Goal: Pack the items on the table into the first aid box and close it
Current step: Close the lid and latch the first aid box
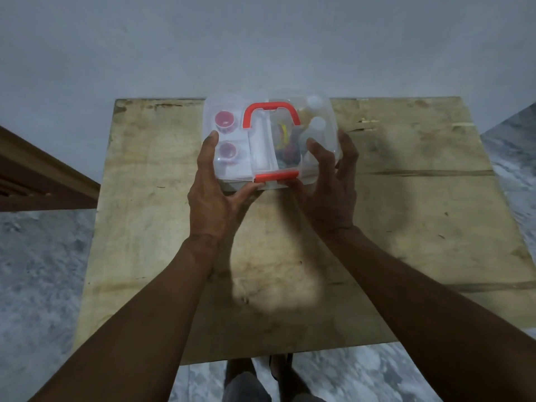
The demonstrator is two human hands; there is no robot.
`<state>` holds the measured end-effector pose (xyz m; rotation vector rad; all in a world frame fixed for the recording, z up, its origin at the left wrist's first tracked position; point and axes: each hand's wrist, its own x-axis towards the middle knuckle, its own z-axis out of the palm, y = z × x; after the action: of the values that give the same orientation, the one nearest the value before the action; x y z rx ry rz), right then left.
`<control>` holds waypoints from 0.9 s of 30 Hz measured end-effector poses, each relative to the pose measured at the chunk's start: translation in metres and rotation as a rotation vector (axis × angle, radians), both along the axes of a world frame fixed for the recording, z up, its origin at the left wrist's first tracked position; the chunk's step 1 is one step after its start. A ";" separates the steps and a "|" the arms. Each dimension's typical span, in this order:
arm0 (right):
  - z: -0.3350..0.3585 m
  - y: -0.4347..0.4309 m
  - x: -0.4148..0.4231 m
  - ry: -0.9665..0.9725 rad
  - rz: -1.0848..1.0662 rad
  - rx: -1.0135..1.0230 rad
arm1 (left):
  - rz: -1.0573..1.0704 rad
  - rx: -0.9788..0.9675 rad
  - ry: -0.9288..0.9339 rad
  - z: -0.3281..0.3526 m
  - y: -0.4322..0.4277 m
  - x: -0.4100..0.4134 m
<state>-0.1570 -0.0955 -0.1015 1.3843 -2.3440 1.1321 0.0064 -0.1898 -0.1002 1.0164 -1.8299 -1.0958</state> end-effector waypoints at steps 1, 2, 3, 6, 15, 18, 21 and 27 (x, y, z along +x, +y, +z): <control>0.000 0.001 0.001 -0.007 -0.002 0.006 | 0.000 -0.004 -0.002 0.000 0.000 0.001; 0.000 0.001 0.001 -0.011 -0.005 0.009 | -0.003 -0.006 -0.002 0.001 0.000 0.001; 0.000 0.001 0.001 -0.010 -0.008 0.015 | -0.008 -0.004 0.004 0.002 0.000 0.001; 0.006 0.001 -0.001 0.000 -0.013 0.053 | -0.028 -0.015 -0.003 0.005 0.000 -0.001; 0.024 0.008 0.003 -0.105 0.026 0.144 | 0.000 -0.109 -0.218 0.011 0.003 0.006; 0.035 0.007 -0.002 -0.145 0.037 0.201 | -0.028 -0.085 -0.208 0.018 -0.004 0.007; 0.040 0.010 -0.001 -0.144 0.071 0.232 | -0.058 -0.010 -0.131 0.029 0.001 0.007; 0.031 0.001 -0.013 -0.161 0.071 0.260 | -0.075 -0.015 -0.136 0.030 -0.002 0.001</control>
<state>-0.1702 -0.0944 -0.0704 1.5224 -2.6549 1.0194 0.0073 -0.1915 -0.0703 1.0429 -1.9960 -1.0784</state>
